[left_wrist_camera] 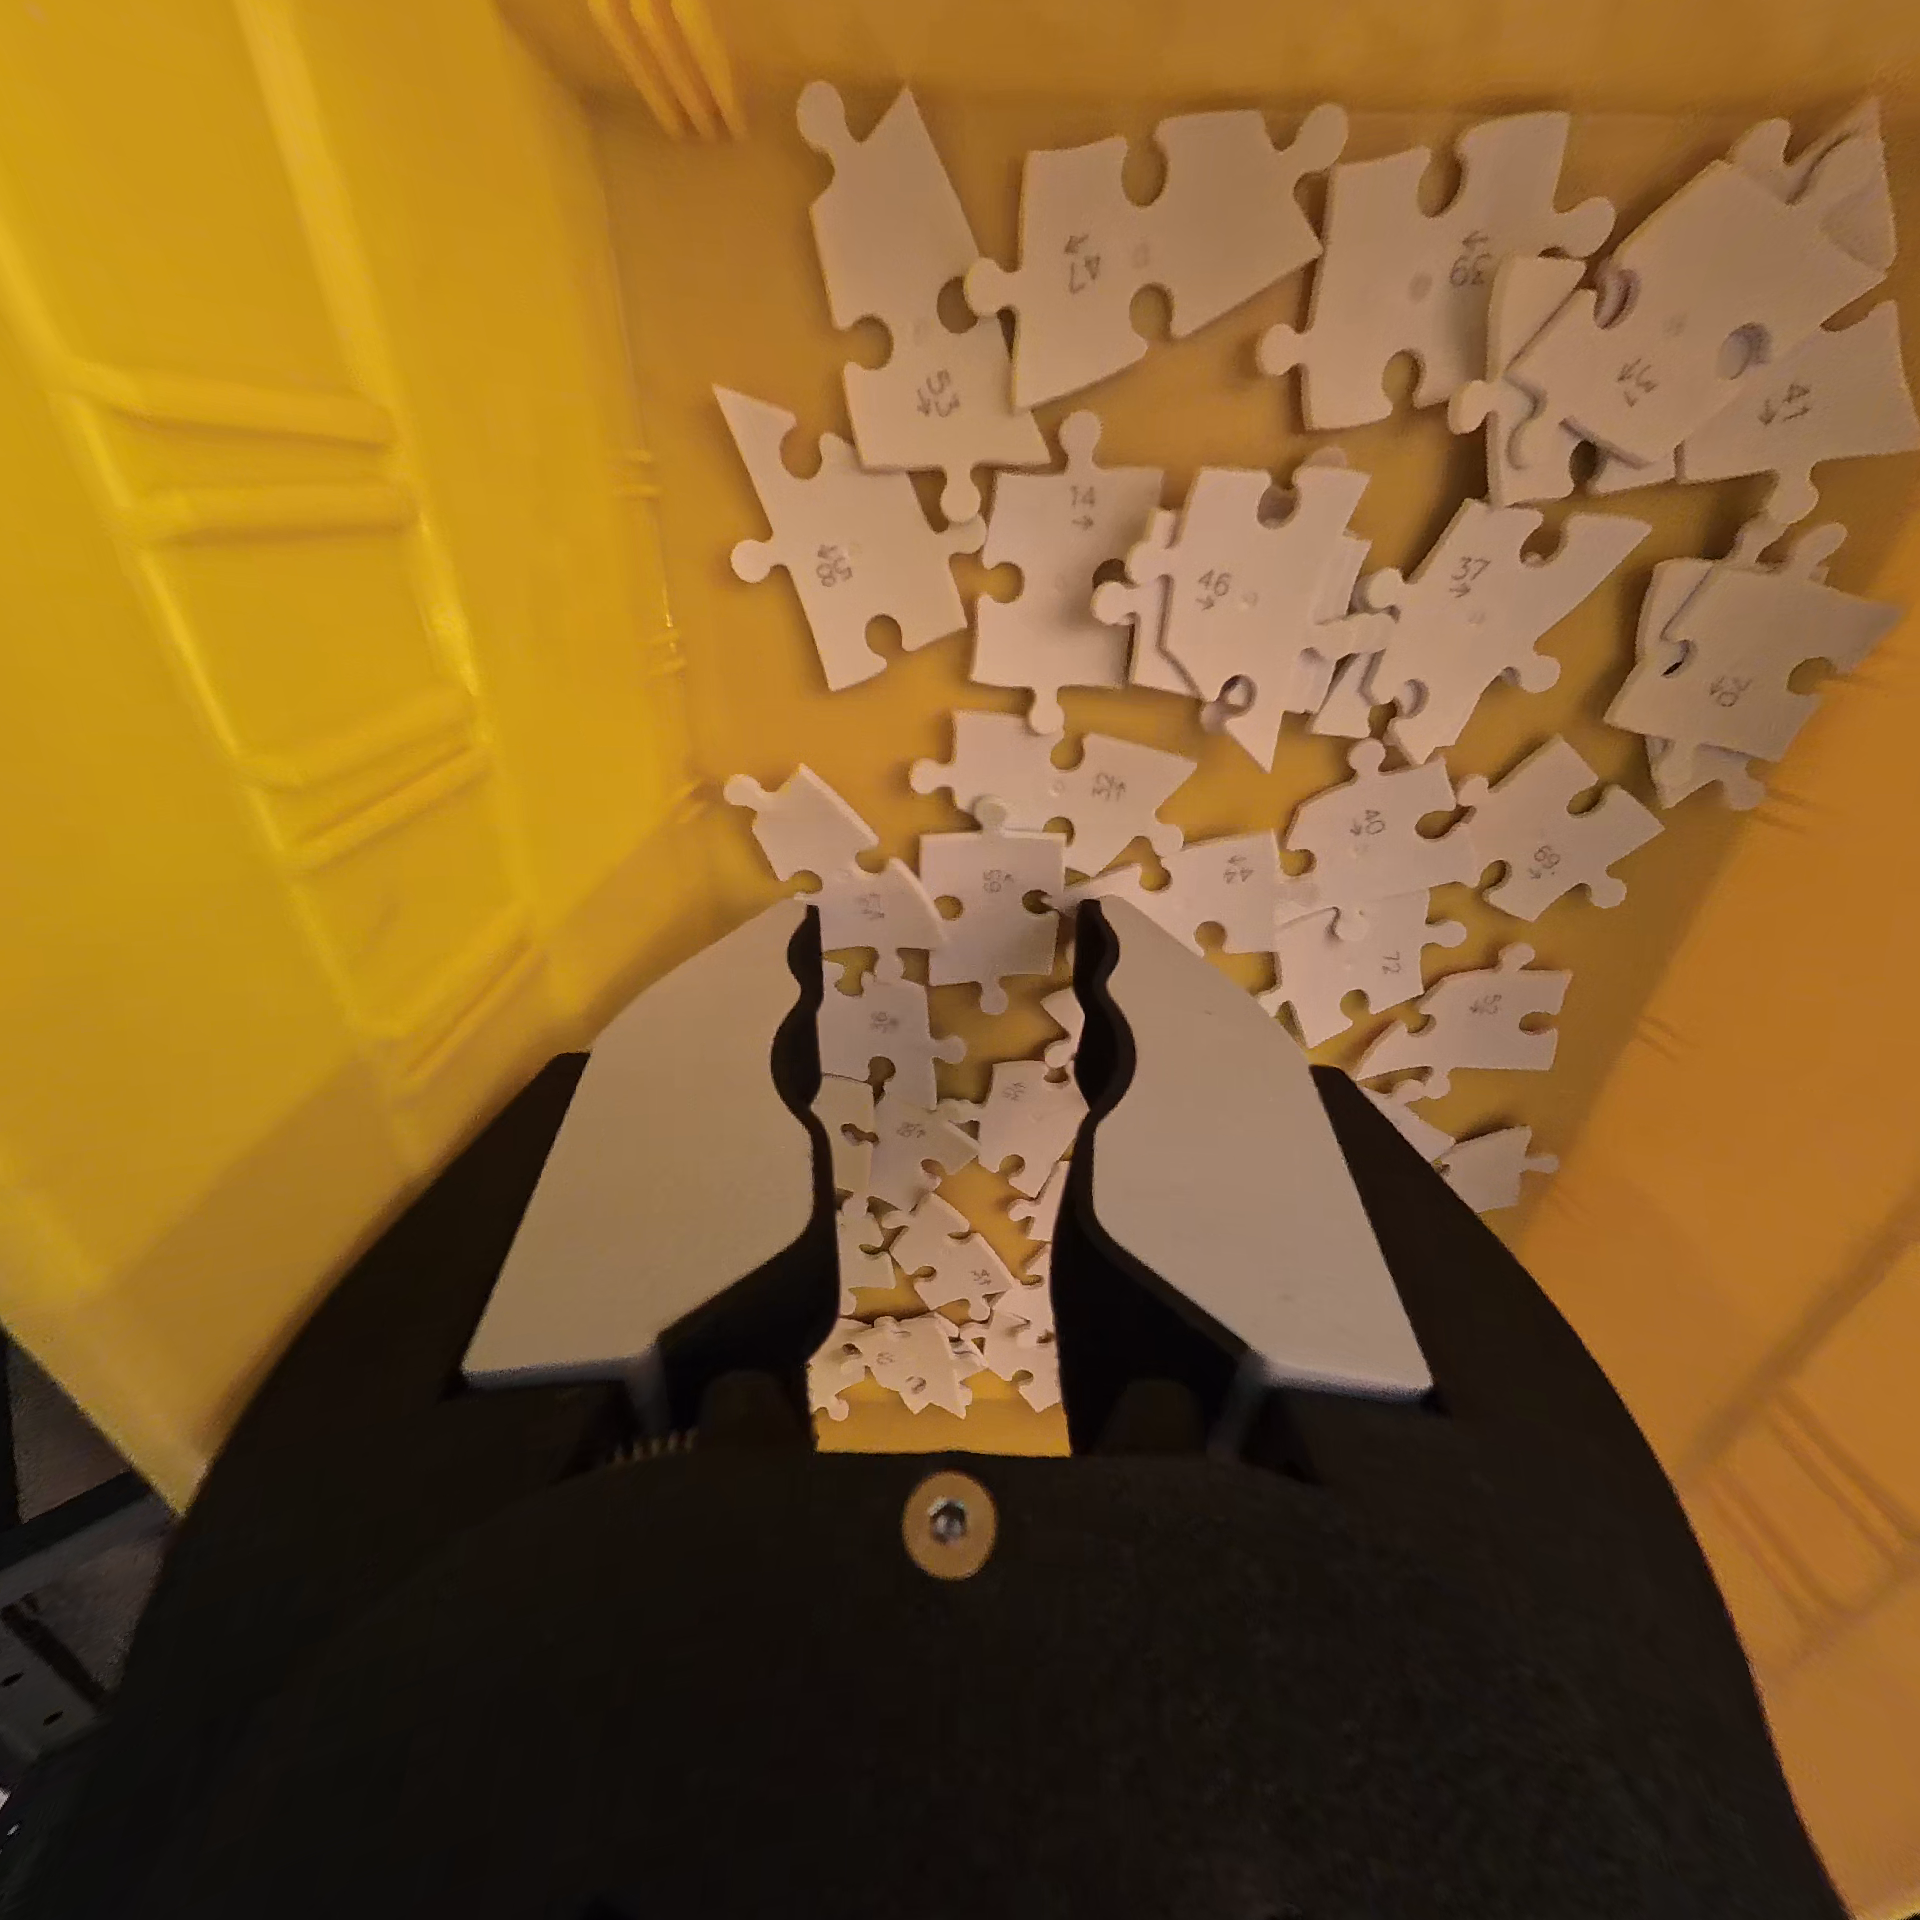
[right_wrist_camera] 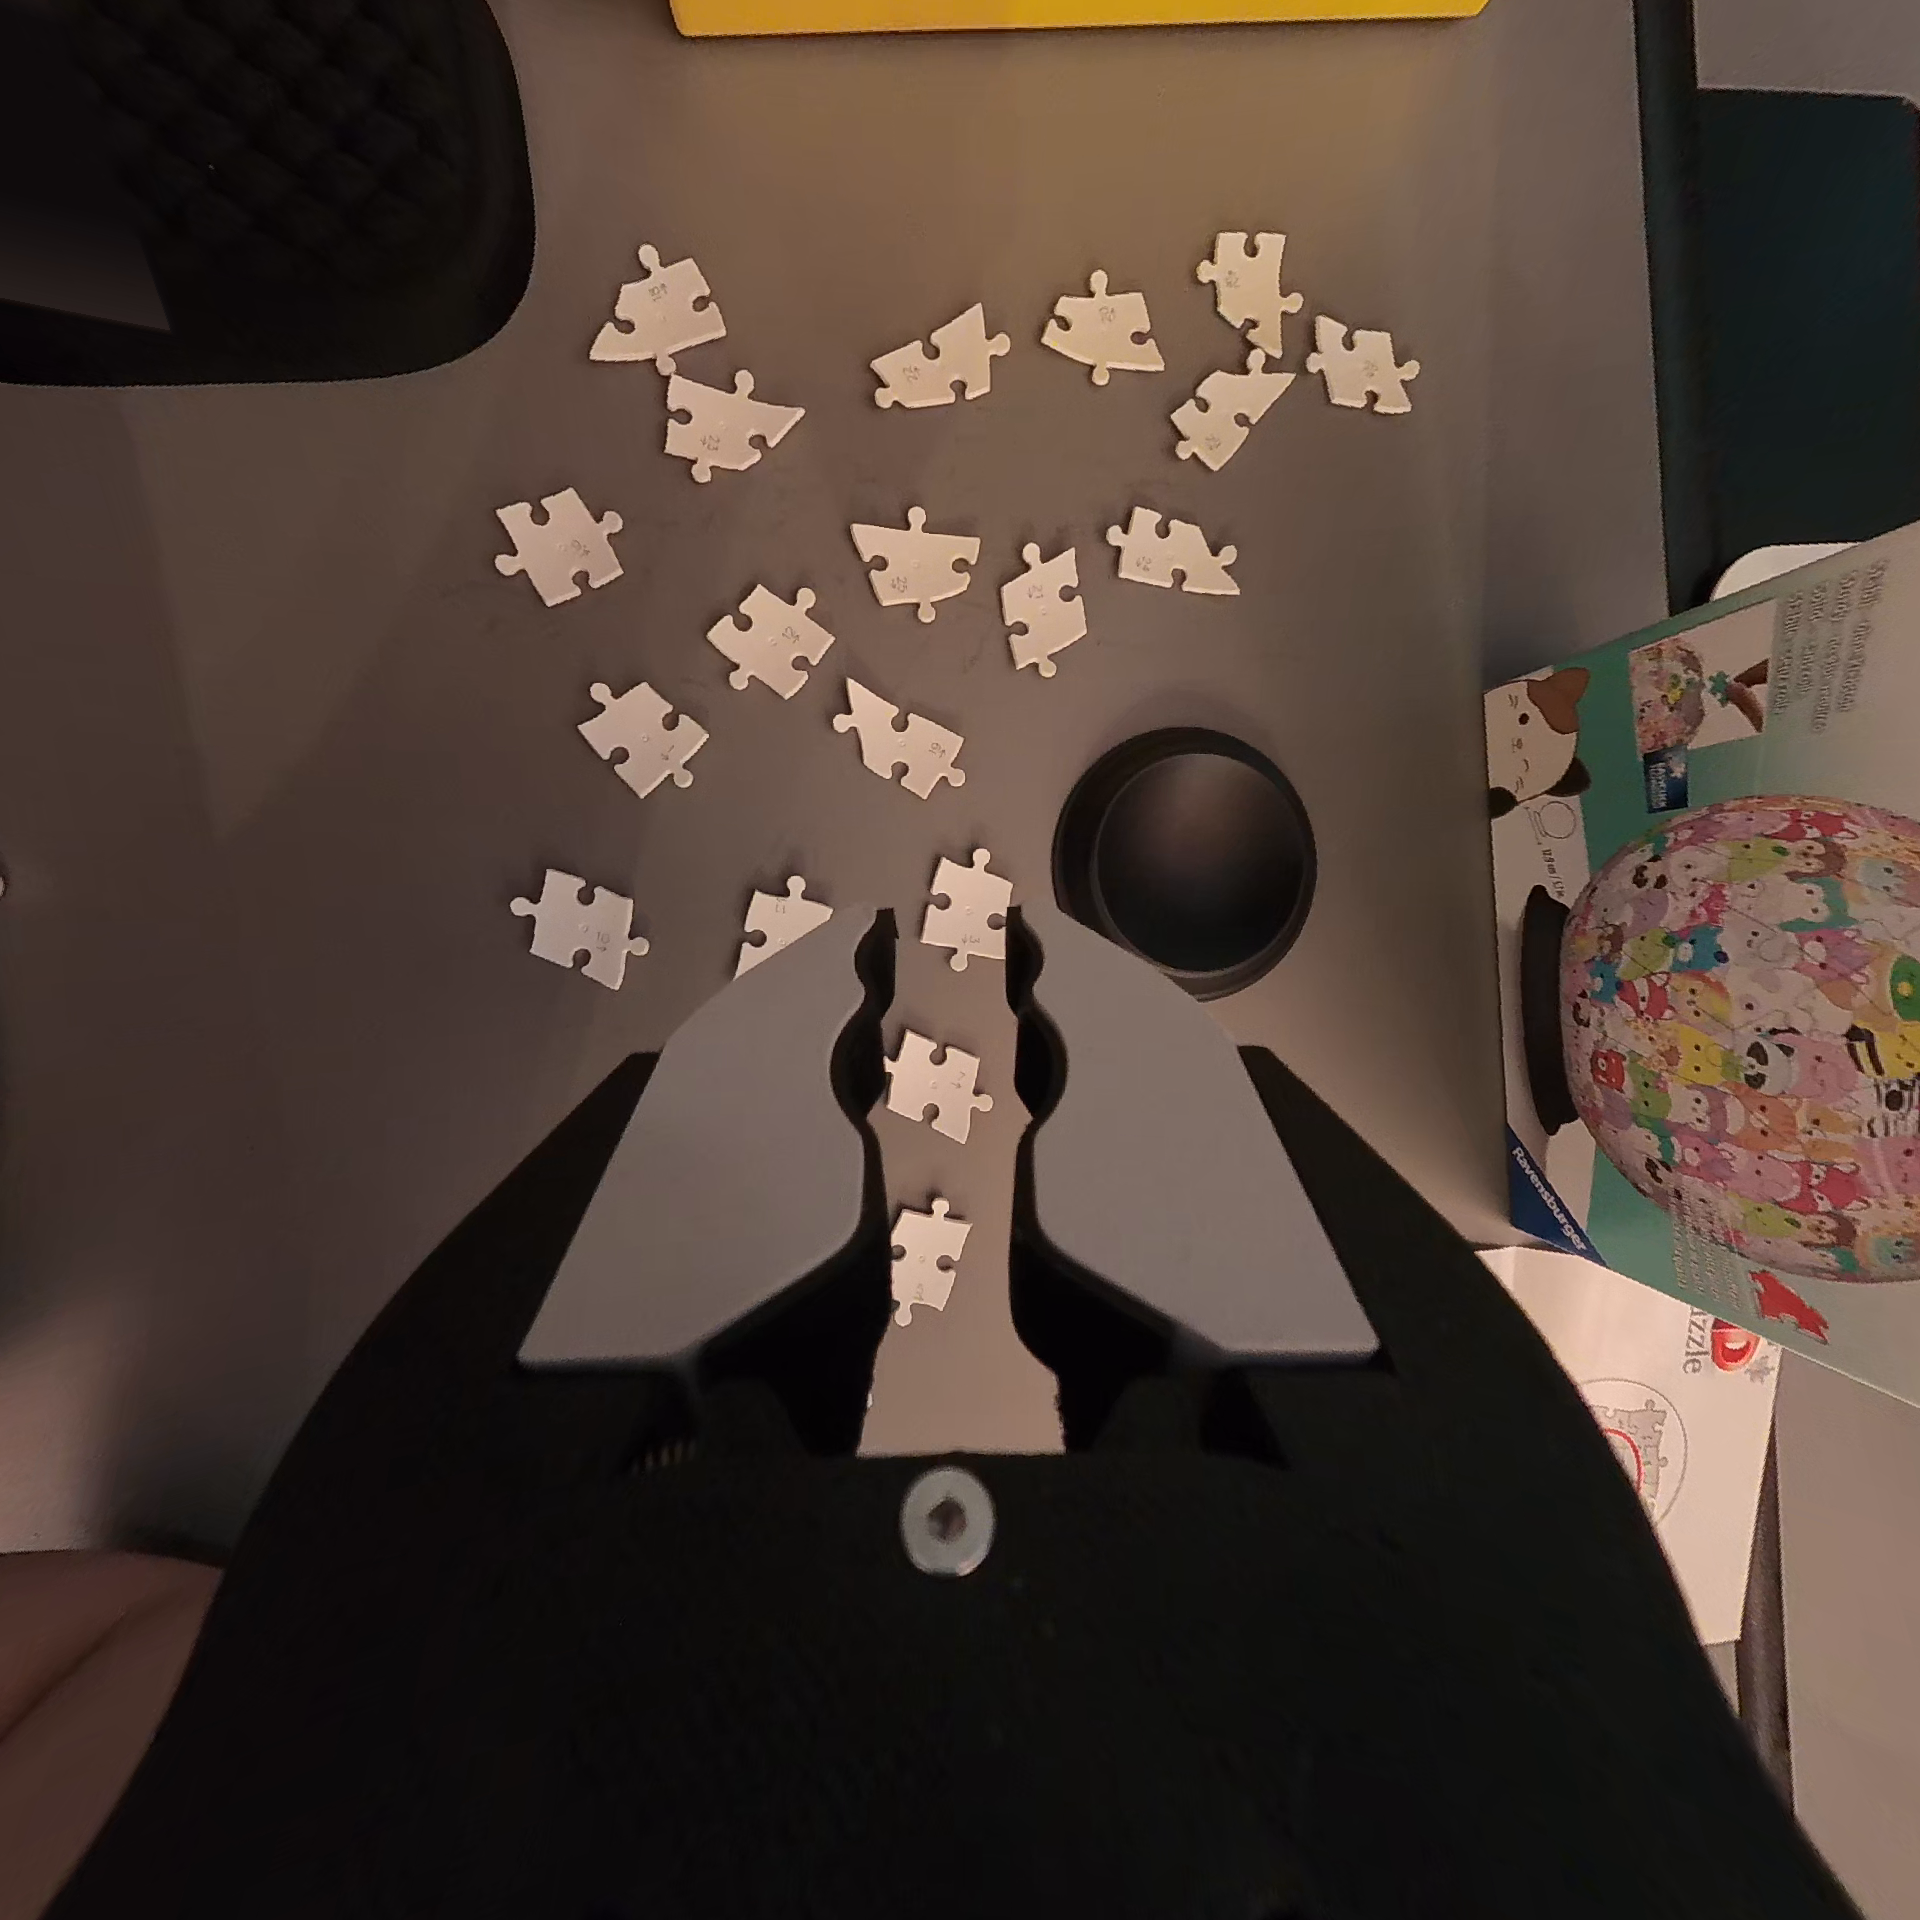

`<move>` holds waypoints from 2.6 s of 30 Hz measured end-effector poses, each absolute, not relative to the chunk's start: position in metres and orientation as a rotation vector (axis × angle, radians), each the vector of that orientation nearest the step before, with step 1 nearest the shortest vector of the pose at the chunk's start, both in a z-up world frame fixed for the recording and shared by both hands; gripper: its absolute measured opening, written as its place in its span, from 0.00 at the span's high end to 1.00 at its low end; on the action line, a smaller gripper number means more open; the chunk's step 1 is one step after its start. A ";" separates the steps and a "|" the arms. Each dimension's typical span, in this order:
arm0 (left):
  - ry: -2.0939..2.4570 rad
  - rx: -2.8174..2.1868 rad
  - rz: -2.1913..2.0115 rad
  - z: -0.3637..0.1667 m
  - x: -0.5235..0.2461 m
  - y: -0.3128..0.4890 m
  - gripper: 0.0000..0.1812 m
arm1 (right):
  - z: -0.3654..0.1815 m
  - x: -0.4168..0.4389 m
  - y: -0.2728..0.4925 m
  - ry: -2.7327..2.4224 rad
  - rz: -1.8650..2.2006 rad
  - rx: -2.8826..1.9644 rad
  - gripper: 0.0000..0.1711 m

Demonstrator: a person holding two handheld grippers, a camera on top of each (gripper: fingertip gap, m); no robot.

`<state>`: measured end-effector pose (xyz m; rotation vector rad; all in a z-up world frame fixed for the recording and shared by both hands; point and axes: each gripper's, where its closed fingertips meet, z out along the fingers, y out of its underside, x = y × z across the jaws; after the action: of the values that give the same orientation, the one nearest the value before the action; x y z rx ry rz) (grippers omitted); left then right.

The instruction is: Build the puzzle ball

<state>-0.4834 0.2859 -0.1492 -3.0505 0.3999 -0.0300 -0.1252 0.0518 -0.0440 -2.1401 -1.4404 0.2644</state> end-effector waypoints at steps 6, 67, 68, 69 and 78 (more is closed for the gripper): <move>0.376 -3.047 -0.087 -0.147 -0.482 0.287 0.75 | -0.045 -0.125 0.051 -1.447 0.262 -2.145 0.87; 0.888 -2.413 -0.380 0.005 -0.337 0.214 0.99 | -0.035 -0.129 0.039 -1.479 0.263 -2.107 0.88; 0.940 -2.413 -0.410 0.002 -0.318 0.209 0.99 | -0.033 -0.128 0.038 -1.485 0.260 -2.100 0.88; 0.990 -2.421 -0.416 -0.004 -0.301 0.207 0.99 | -0.031 -0.127 0.036 -1.489 0.251 -2.097 0.88; 1.313 -2.379 0.021 -0.077 -0.210 0.227 0.99 | -0.006 -0.120 0.022 -1.469 0.265 -2.005 0.88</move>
<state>-0.2101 0.2267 -0.0775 -2.3787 1.3129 0.0214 -0.1196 0.0224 -0.0057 -2.0054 -1.4692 0.2649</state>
